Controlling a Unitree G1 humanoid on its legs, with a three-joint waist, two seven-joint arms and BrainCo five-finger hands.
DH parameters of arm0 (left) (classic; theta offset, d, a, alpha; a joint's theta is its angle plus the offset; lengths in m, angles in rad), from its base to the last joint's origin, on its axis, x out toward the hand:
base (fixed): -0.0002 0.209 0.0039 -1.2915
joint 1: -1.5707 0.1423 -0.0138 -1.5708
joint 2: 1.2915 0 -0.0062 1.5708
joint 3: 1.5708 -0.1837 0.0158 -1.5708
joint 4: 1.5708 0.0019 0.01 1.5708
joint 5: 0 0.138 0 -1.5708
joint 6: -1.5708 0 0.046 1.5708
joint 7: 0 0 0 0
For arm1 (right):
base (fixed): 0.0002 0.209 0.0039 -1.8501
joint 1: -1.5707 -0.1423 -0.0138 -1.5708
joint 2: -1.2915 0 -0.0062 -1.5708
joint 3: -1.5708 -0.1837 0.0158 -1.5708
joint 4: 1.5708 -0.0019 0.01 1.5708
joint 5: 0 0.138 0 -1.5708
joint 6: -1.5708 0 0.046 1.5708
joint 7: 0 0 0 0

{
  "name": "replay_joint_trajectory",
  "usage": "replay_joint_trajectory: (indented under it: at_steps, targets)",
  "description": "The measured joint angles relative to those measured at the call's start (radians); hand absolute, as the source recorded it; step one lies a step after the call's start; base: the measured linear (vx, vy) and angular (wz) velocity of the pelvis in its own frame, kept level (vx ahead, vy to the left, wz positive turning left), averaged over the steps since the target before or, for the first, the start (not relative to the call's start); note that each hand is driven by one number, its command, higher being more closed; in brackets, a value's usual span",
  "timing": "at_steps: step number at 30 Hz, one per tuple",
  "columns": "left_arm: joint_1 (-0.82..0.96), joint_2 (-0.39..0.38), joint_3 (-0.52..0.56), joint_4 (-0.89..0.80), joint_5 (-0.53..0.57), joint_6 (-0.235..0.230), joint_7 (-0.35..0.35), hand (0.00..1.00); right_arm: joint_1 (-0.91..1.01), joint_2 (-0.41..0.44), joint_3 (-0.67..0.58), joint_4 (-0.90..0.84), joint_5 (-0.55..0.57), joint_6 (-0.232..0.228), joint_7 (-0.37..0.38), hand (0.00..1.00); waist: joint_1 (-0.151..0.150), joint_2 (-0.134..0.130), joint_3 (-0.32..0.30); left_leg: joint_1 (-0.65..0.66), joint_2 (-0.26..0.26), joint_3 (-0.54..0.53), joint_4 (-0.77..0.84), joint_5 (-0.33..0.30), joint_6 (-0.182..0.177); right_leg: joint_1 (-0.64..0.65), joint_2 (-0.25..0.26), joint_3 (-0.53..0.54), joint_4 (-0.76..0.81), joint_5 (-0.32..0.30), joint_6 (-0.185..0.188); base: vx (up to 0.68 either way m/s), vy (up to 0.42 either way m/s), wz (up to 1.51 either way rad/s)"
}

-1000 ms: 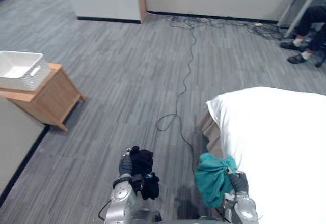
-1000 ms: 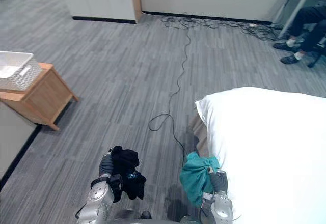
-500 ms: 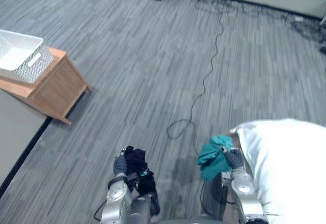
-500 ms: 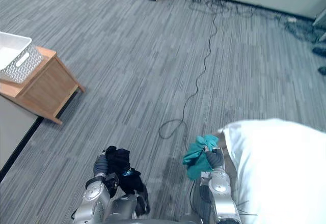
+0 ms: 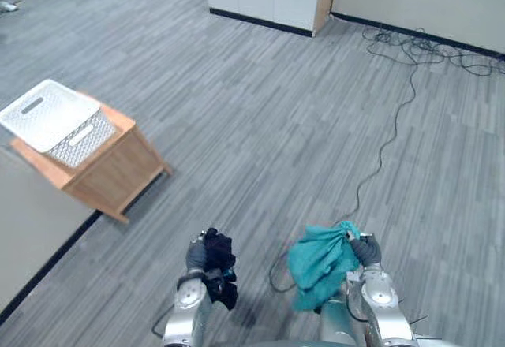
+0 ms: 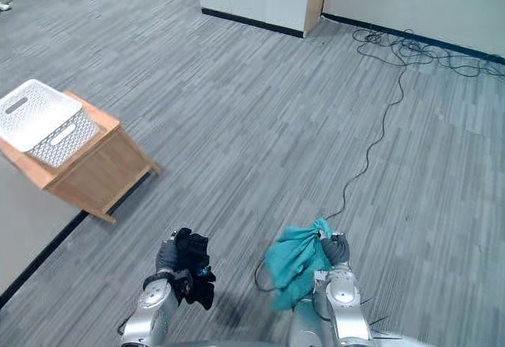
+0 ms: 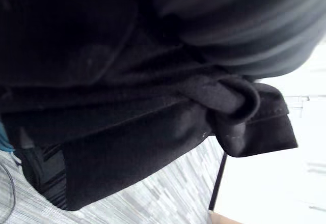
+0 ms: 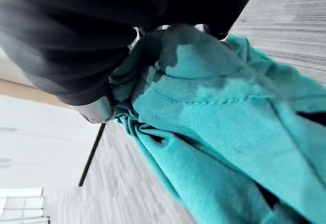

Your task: Tidy the bed and pick cloth on bed and put in laundry

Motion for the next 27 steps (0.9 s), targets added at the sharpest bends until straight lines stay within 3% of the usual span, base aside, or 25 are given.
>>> replay_joint_trajectory:
  at_steps: [1, 2, 4, 6, 7, 10, 11, 12, 13, 14, 15, 16, 17, 18, 19, 20, 22, 23, 25, 27]
  targets:
    - [0.006, 0.0, 0.011, 0.002, -0.003, 0.0, 0.0, 1.0, -0.007, -0.003, 0.01, 0.0, 0.0, 0.0, 0.0, 1.0, 0.008, 0.0, 0.012, -0.04, 0.009, -0.008, 0.113, -0.024, -0.013, 0.051, 0.021, 0.001, -0.02, -0.016, -0.014, 0.83, -0.461, -0.44]
    - [0.011, 0.0, 0.038, 0.001, -0.008, 0.0, 0.001, 1.0, -0.022, -0.004, 0.009, -0.003, 0.001, -0.001, -0.004, 1.0, 0.038, -0.021, 0.029, -0.118, -0.025, 0.009, 0.262, -0.101, -0.025, 0.172, 0.033, -0.004, -0.07, -0.052, -0.039, 0.67, -0.342, -0.42]
    - [0.024, -0.002, 0.081, -0.001, -0.023, -0.007, 0.002, 1.0, -0.05, -0.014, 0.011, -0.01, 0.001, -0.005, 0.0, 1.0, 0.046, -0.051, 0.026, -0.215, -0.094, 0.074, 0.235, -0.177, -0.06, 0.261, 0.032, -0.004, -0.132, -0.082, -0.044, 0.7, -0.305, -0.34]
    - [0.026, -0.003, 0.12, -0.002, -0.023, -0.008, 0.003, 1.0, -0.081, -0.03, 0.003, -0.011, 0.002, -0.008, 0.003, 1.0, 0.058, -0.047, 0.024, -0.292, -0.143, 0.141, 0.124, -0.227, -0.086, 0.31, 0.033, -0.011, -0.171, -0.096, -0.032, 0.63, -0.153, -0.32]
    - [0.024, -0.004, 0.147, -0.005, -0.022, -0.009, 0.003, 1.0, -0.089, -0.044, -0.014, -0.01, 0.002, -0.008, 0.01, 1.0, 0.077, -0.04, 0.02, -0.336, -0.182, 0.2, -0.023, -0.235, -0.092, 0.349, 0.033, -0.021, -0.2, -0.109, -0.011, 0.51, -0.044, -0.3]
    - [0.025, -0.006, 0.21, -0.011, -0.022, -0.011, 0.003, 1.0, -0.087, -0.08, -0.068, -0.004, 0.002, -0.007, 0.015, 1.0, 0.091, -0.03, 0.012, -0.339, -0.261, 0.447, -0.456, -0.172, -0.076, 0.463, 0.032, -0.073, -0.26, -0.162, 0.053, 0.75, 0.03, 0.13]
    - [0.029, -0.006, 0.231, -0.012, -0.022, -0.011, 0.004, 1.0, -0.087, -0.098, -0.093, -0.001, 0.002, -0.007, 0.011, 1.0, 0.092, -0.015, -0.003, -0.325, -0.284, 0.578, -0.628, -0.122, -0.032, 0.516, 0.054, -0.09, -0.278, -0.194, 0.083, 0.55, 0.076, 0.28]
    - [0.037, -0.001, 0.263, -0.012, -0.022, -0.011, 0.005, 1.0, -0.1, -0.103, -0.1, 0.025, 0.002, -0.006, 0.004, 1.0, 0.103, -0.021, -0.02, -0.318, -0.295, 0.618, -0.633, -0.055, 0.149, 0.551, 0.059, -0.092, -0.282, -0.224, 0.104, 0.72, 0.1, 0.67]
    - [0.035, -0.001, 0.31, -0.014, -0.022, -0.008, 0.008, 1.0, -0.112, -0.103, -0.098, 0.076, 0.001, -0.003, -0.003, 1.0, 0.084, -0.084, -0.048, -0.321, -0.332, 0.669, -0.577, -0.106, 0.215, 0.572, 0.023, -0.11, -0.277, -0.22, 0.115, 0.76, 0.1, 0.74]
    - [0.031, -0.008, 0.324, -0.021, -0.022, -0.007, 0.007, 1.0, -0.116, -0.107, -0.104, 0.095, 0.001, -0.001, -0.003, 1.0, 0.086, -0.102, -0.052, -0.324, -0.34, 0.65, -0.556, -0.132, 0.245, 0.571, 0.006, -0.111, -0.237, -0.219, 0.116, 0.93, 0.14, 1.1]
    - [0.031, -0.012, 0.341, -0.029, -0.022, -0.007, 0.008, 1.0, -0.127, -0.109, -0.118, 0.128, -0.002, 0.005, -0.001, 1.0, 0.101, -0.13, -0.054, -0.309, -0.362, 0.622, -0.516, -0.187, 0.253, 0.536, -0.036, -0.086, -0.069, -0.216, 0.117, 0.91, 0.168, 0.91]
    - [0.036, -0.014, 0.367, -0.028, -0.022, -0.003, 0.011, 1.0, -0.143, -0.108, -0.123, 0.151, -0.005, 0.014, 0.0, 1.0, 0.107, -0.137, -0.055, -0.276, -0.371, 0.582, -0.482, -0.237, 0.226, 0.458, -0.069, -0.022, 0.179, -0.177, 0.138, 0.73, 0.154, 0.85]
    - [0.039, -0.014, 0.375, -0.029, -0.023, 0.0, 0.019, 1.0, -0.146, -0.106, -0.121, 0.155, -0.01, 0.014, 0.003, 1.0, 0.108, -0.137, -0.055, -0.254, -0.374, 0.561, -0.471, -0.261, 0.212, 0.421, -0.077, 0.008, 0.311, -0.157, 0.153, 0.7, 0.125, 0.94]
    - [0.051, -0.012, 0.379, -0.03, -0.023, 0.001, 0.035, 1.0, -0.143, -0.098, -0.114, 0.155, -0.016, 0.014, 0.017, 1.0, 0.106, -0.136, -0.056, -0.192, -0.399, 0.504, -0.477, -0.294, 0.184, 0.355, -0.081, 0.048, 0.551, -0.143, 0.155, 0.67, 0.079, 1.22]
    - [0.067, -0.008, 0.372, -0.03, -0.024, 0.001, 0.051, 1.0, -0.132, -0.087, -0.108, 0.154, -0.024, 0.015, 0.022, 1.0, 0.091, -0.133, -0.057, -0.111, -0.433, 0.434, -0.522, -0.302, 0.166, 0.303, -0.089, 0.058, 0.703, -0.16, 0.159, 0.66, 0.056, 1.41]
    - [0.075, -0.008, 0.367, -0.03, -0.024, 0.001, 0.055, 1.0, -0.12, -0.084, -0.106, 0.15, -0.03, 0.014, 0.022, 1.0, 0.087, -0.129, -0.058, -0.065, -0.446, 0.4, -0.554, -0.298, 0.16, 0.282, -0.092, 0.048, 0.738, -0.177, 0.15, 0.61, 0.006, 1.7]
    - [0.089, -0.005, 0.328, -0.031, -0.023, 0.0, 0.07, 1.0, -0.06, -0.083, -0.112, 0.123, -0.031, 0.013, 0.022, 1.0, 0.043, -0.101, -0.078, 0.057, -0.463, 0.223, -0.661, -0.277, 0.125, 0.152, -0.099, 0.002, 0.703, -0.246, 0.034, 0.57, -0.064, 2.11]
    - [0.087, -0.001, 0.32, -0.03, -0.023, -0.001, 0.07, 1.0, -0.045, -0.081, -0.119, 0.11, -0.03, 0.013, 0.021, 1.0, 0.034, -0.098, -0.08, 0.075, -0.464, 0.177, -0.679, -0.273, 0.118, 0.116, -0.106, 0.003, 0.66, -0.256, 0.017, 0.66, -0.209, 2.44]
    - [0.069, 0.014, 0.277, -0.027, -0.022, -0.001, 0.068, 1.0, -0.012, -0.075, -0.16, 0.084, -0.029, 0.013, 0.02, 1.0, 0.006, -0.097, -0.08, 0.134, -0.462, 0.009, -0.725, -0.264, 0.09, 0.007, -0.133, 0.061, 0.353, -0.257, 0.008, 0.65, -0.324, 2.2]
    - [0.058, 0.017, 0.261, -0.025, -0.022, -0.003, 0.067, 1.0, -0.003, -0.069, -0.19, 0.072, -0.029, 0.013, 0.019, 1.0, -0.008, -0.097, -0.079, 0.16, -0.444, -0.08, -0.732, -0.281, 0.053, -0.012, -0.148, 0.105, 0.059, -0.181, 0.028, 0.43, -0.325, 1.74]
